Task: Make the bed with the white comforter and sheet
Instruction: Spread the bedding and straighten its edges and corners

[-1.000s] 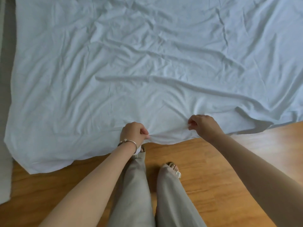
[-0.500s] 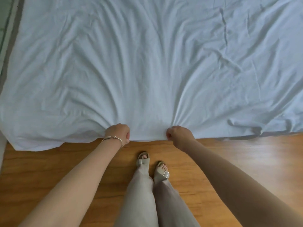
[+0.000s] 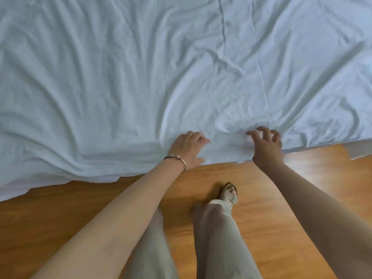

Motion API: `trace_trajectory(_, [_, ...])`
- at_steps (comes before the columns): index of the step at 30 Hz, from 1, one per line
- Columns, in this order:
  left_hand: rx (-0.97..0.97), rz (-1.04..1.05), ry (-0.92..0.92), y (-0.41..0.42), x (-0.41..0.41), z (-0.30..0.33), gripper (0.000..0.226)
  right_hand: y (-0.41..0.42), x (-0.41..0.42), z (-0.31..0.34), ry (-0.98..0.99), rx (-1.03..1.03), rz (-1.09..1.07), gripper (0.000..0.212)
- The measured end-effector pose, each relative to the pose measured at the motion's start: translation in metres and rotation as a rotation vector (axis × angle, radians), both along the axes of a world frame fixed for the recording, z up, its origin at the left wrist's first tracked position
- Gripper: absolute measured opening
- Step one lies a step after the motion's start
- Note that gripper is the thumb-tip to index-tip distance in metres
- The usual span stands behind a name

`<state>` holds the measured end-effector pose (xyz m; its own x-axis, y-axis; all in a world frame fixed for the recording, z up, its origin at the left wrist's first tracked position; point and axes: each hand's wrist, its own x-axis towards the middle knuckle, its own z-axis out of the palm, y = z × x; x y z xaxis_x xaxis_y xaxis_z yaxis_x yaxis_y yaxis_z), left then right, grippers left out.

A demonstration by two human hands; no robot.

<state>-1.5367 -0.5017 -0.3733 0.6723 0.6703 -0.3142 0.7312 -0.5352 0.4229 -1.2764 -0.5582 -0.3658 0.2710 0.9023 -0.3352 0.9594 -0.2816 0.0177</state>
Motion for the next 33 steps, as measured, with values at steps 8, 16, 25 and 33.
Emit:
trace_trajectory(8, [0.113, 0.090, 0.089, -0.045, 0.216, -0.029, 0.096, 0.007, 0.183, -0.002, 0.043, -0.020, 0.275, 0.080])
trace_trajectory(16, [-0.091, 0.413, -0.026, -0.022, 0.281, -0.007, 0.009, 0.041, 0.230, -0.009, 0.133, 0.081, 0.209, 0.011])
trace_trajectory(25, [-0.205, 0.099, 0.303, 0.001, 0.306, 0.004, 0.016, -0.003, 0.276, -0.006, 0.368, -0.051, 0.253, 0.022])
trace_trajectory(33, [0.050, -0.086, -0.057, 0.033, 0.422, 0.000, 0.046, 0.040, 0.390, 0.007, 0.103, 0.047, 0.082, 0.070])
